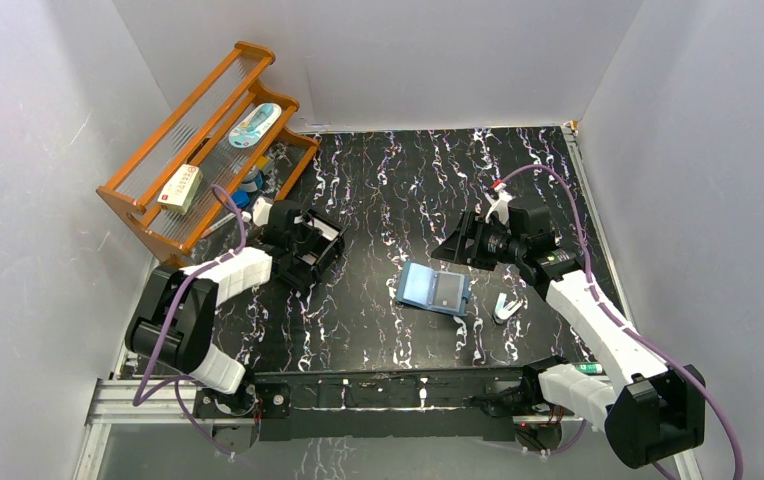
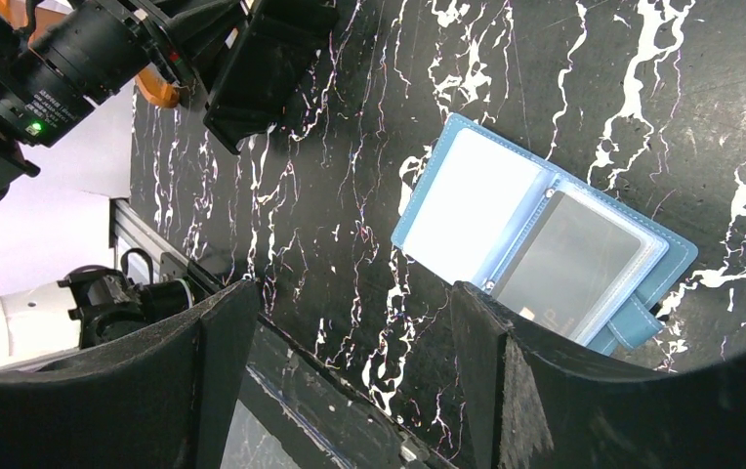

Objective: Put the credit cards into the card holder
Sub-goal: Pick up the credit card from the storage box.

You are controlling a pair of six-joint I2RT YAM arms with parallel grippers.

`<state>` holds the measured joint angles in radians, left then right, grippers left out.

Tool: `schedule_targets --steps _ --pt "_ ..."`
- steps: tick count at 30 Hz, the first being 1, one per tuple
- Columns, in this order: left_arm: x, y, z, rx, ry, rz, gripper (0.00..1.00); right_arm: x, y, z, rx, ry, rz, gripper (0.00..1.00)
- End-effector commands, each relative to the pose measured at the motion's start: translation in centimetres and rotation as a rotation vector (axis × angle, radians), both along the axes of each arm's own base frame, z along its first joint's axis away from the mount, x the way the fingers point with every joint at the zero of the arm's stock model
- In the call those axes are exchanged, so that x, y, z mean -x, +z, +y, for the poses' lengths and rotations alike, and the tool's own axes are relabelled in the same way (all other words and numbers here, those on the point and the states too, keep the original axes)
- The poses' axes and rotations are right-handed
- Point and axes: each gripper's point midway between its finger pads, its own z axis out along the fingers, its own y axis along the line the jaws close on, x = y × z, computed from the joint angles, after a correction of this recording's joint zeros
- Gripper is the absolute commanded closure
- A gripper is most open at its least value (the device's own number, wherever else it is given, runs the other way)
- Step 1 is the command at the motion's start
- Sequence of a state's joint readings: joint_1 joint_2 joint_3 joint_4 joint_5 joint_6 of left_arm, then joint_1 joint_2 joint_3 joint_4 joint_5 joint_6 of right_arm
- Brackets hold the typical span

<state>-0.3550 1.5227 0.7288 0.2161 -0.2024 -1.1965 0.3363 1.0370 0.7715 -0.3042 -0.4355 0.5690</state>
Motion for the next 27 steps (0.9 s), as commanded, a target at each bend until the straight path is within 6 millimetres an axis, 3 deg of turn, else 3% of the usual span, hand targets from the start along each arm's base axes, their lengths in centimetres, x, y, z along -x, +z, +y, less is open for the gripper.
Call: schedule_targets --steps 1,14,23,27 --pt "-0.1 1.3 1.0 -0.047 0.021 -0.008 0.84 -0.4 1.5 0.6 -0.027 0.03 -0.056 0.2" --pt "-0.7 2.9 0.6 -0.043 0.012 -0.003 0.88 -0.4 1.6 0.6 -0.033 0.028 -0.054 0.19" --pt "0.0 3.3 1.0 -0.024 0.045 0.02 0.97 -0.4 1.2 0.7 -0.036 0.026 -0.045 0.19" --pt "0.4 3.7 1.3 -0.018 0.063 0.027 0.95 -0.5 1.2 0.8 -0.038 0.026 -0.046 0.18"
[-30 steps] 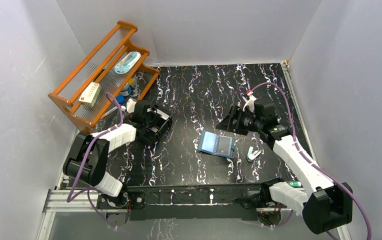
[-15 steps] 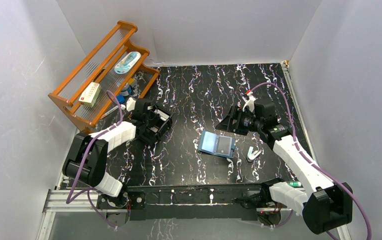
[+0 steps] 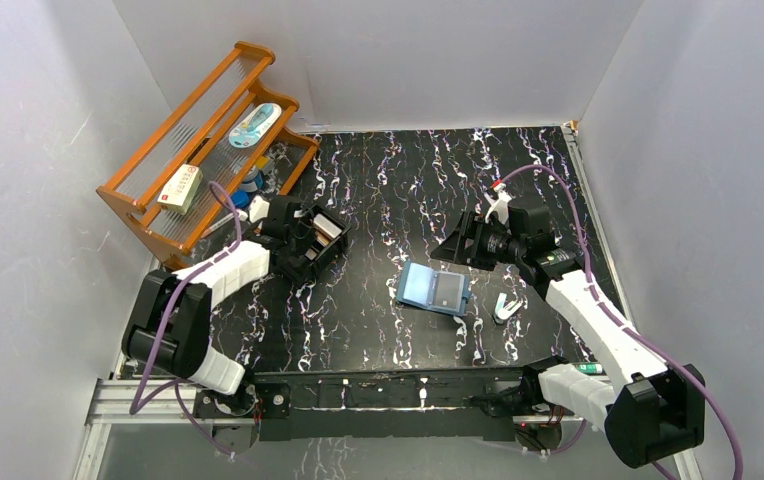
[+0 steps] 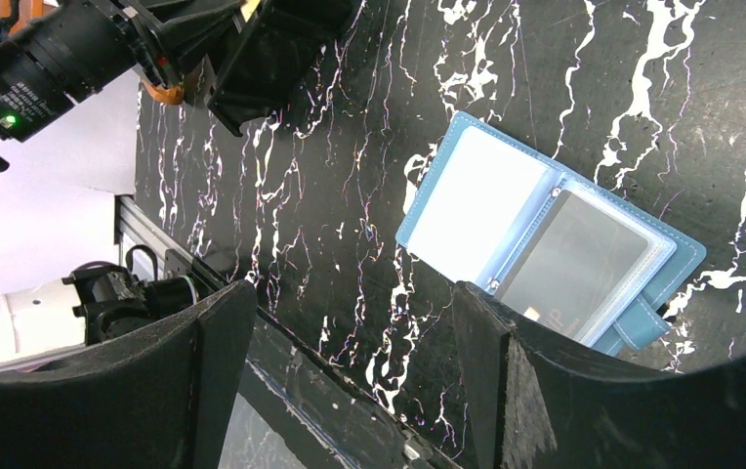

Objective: Put the credit cards into the card holder
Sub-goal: Pick up the credit card from the storage box.

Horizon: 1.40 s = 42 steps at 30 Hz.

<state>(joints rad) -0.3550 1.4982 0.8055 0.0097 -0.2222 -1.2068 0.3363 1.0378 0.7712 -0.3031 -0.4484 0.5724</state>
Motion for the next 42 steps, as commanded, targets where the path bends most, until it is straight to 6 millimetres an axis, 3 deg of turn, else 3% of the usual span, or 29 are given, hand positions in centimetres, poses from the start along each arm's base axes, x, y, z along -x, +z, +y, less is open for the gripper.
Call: schedule_targets --steps 1,12,16,23,26,31,34,38,42 --pt "-0.7 3.4 0.5 0.02 0.037 -0.07 1.0 -0.7 1.2 0.6 -0.03 0.017 -0.051 0.19" --pt "0.7 4.5 1.5 0.002 0.081 -0.029 1.0 -1.2 0.9 0.2 -0.004 -0.024 -0.048 0.19" --pt "1.2 6.9 1.1 -0.017 -0.011 -0.073 1.0 -1.5 0.4 -0.1 0.002 -0.046 -0.056 0.19" --pt "2.7 11.6 -1.2 -0.063 -0.311 -0.211 1.0 -1.4 -1.4 -1.2 0.05 -0.106 -0.017 0.2" --pt "3.7 13.3 -3.4 -0.033 -0.486 -0.282 1.0 -1.5 -3.2 -2.0 0.093 -0.147 0.011 0.22" --pt "5.4 14.2 -5.0 0.024 -0.606 -0.303 1.0 -1.3 -5.3 -2.0 0.119 -0.137 0.061 0.23" --pt "6.4 14.4 -6.0 0.068 -0.672 -0.328 1.0 -1.2 -4.5 -0.6 0.061 -0.069 0.059 0.24" --pt "7.8 15.0 -7.8 0.171 -0.77 -0.354 1.0 -0.8 -1.1 2.1 -0.06 0.036 -0.026 0.24" --pt "8.0 13.8 -6.6 0.125 -0.72 -0.309 1.0 -0.5 1.1 4.1 -0.136 0.079 -0.057 0.25"
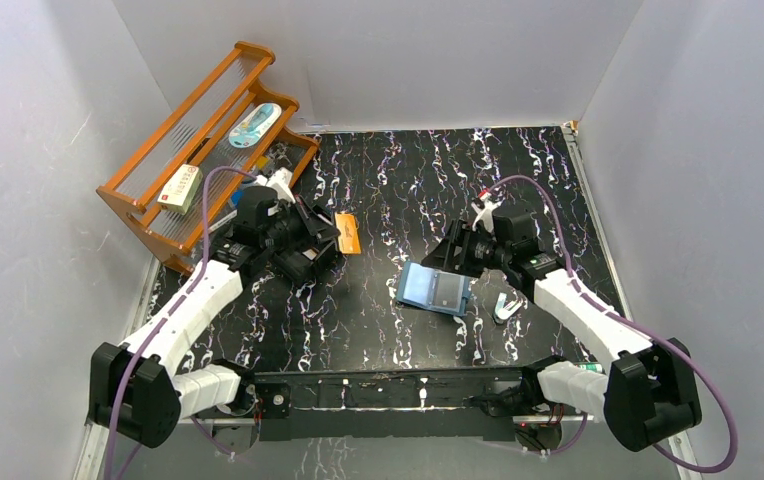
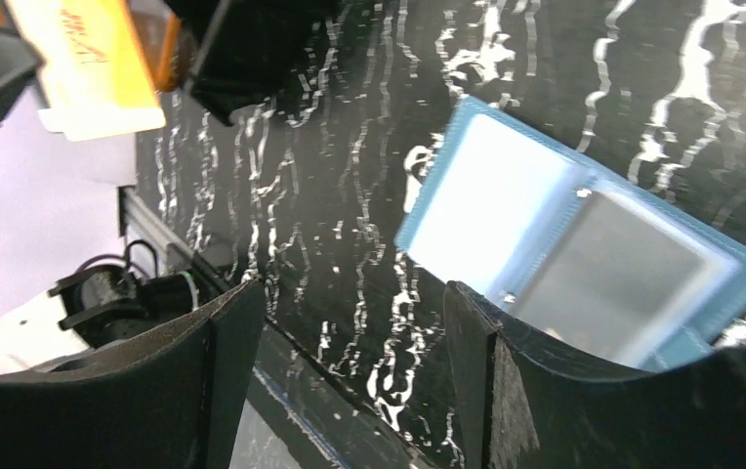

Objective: Put the credit cards into the card holder
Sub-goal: Pick up the credit card from the storage box, then place the credit card in the storage box.

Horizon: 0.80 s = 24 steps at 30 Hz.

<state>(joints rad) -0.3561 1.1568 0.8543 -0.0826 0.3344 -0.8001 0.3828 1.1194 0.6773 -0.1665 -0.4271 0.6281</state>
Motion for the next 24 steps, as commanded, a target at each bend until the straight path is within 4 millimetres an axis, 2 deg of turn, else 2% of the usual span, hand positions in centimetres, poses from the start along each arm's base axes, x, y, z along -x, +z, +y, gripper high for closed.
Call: schedule_targets --steps 1,4,5,10,14,16,21,24 --pt "1.0 0.1 1.2 -0.045 0.023 -0.002 1.0 -0.5 5.1 3.0 -0.13 0.074 -0.127 0.25" --pt "-0.3 -1.2 4.5 -0.21 0.168 0.023 1.0 -0.3 4.9 3.4 -0.108 0.071 -0.118 0.25" --pt "-1.2 -1.0 5.6 -0.262 0.222 0.019 1.0 -0.2 4.7 3.4 -0.101 0.072 -0.11 0.25" --pt "-3.8 -1.3 8.7 -0.399 0.399 0.047 1.0 0.1 4.4 3.2 -0.079 0.059 -0.102 0.25" --pt "-5.8 -3.1 9.5 -0.451 0.473 0.109 1.0 0.2 4.4 3.0 -0.068 0.051 -0.108 0.25" --pt "-6.6 -4.8 9.3 -0.465 0.493 0.173 1.0 0.3 4.2 2.9 -0.058 0.055 -0.104 0.25" --pt "-7.9 -7.7 8.3 -0.451 0.494 0.251 1.0 0.4 4.0 2.6 -0.037 0.057 -0.11 0.24" --pt "-8.0 -9.0 8.4 -0.471 0.504 0.284 1.0 0.3 4.0 2.6 -0.032 0.057 -0.117 0.24"
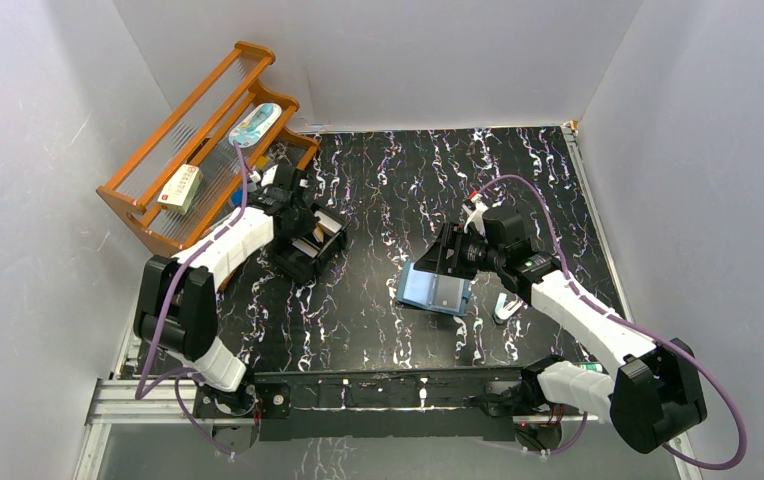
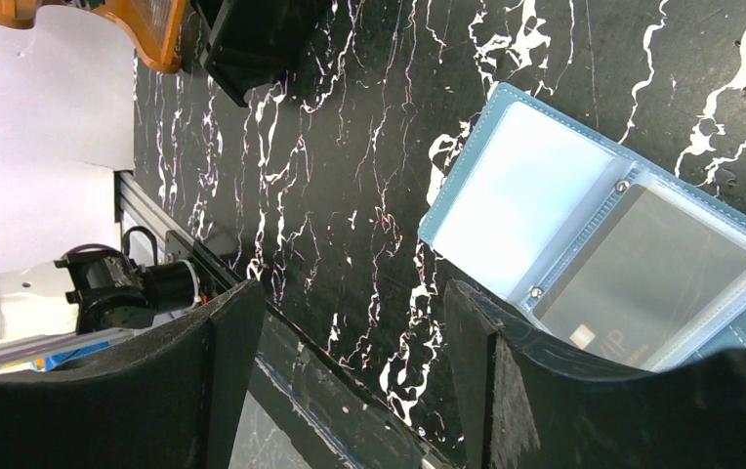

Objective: Put the credit cards into the card holder
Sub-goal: Place the credit card in the storage box.

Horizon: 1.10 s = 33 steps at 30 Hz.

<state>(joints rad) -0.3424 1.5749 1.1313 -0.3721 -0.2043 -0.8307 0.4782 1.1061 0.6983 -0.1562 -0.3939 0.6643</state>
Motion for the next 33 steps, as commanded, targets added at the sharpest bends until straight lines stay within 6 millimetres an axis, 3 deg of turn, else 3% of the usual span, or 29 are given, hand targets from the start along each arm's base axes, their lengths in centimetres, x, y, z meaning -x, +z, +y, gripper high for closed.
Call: schedule_targets --steps 1,6,10,13,18,22,23,29,33 --pt "-0.7 0.2 0.9 -0.023 0.074 -0.001 1.0 -0.9 2.6 0.3 -0.017 0.006 -0.091 0.24" --pt "-0.5 -0.5 1.4 -0.036 0.096 -0.006 1.0 -0.9 2.4 0.3 -0.014 0.008 -0.088 0.24" --pt "-0.9 -0.7 1.1 -0.011 0.105 -0.031 0.8 -0.9 2.4 0.3 -0.019 0.007 -0.087 0.24" --pt "-1.2 -0.9 0.6 0.005 0.093 -0.025 0.78 -0.8 2.4 0.3 -0.021 0.006 -0.087 0.24" --pt "-1.2 -1.6 0.5 -0.001 0.085 -0.001 0.98 -0.8 2.5 0.2 -0.021 0.002 -0.09 0.23" --pt "-1.0 -1.8 0.5 -0.001 0.079 0.005 1.0 -0.8 2.5 0.3 -0.019 0.006 -0.089 0.23" --pt "-0.9 -1.7 0.7 -0.007 0.085 0.006 0.96 -0.8 2.5 0.3 -0.019 0.008 -0.089 0.23" --pt "-1.5 -1.2 1.5 0.02 0.189 -0.077 0.53 -0.8 2.6 0.4 -0.021 0.012 -0.091 0.23" --pt "-2.7 -0.8 0.7 0.109 0.22 -0.161 0.5 -0.9 2.7 0.4 -0.018 0.013 -0.091 0.23"
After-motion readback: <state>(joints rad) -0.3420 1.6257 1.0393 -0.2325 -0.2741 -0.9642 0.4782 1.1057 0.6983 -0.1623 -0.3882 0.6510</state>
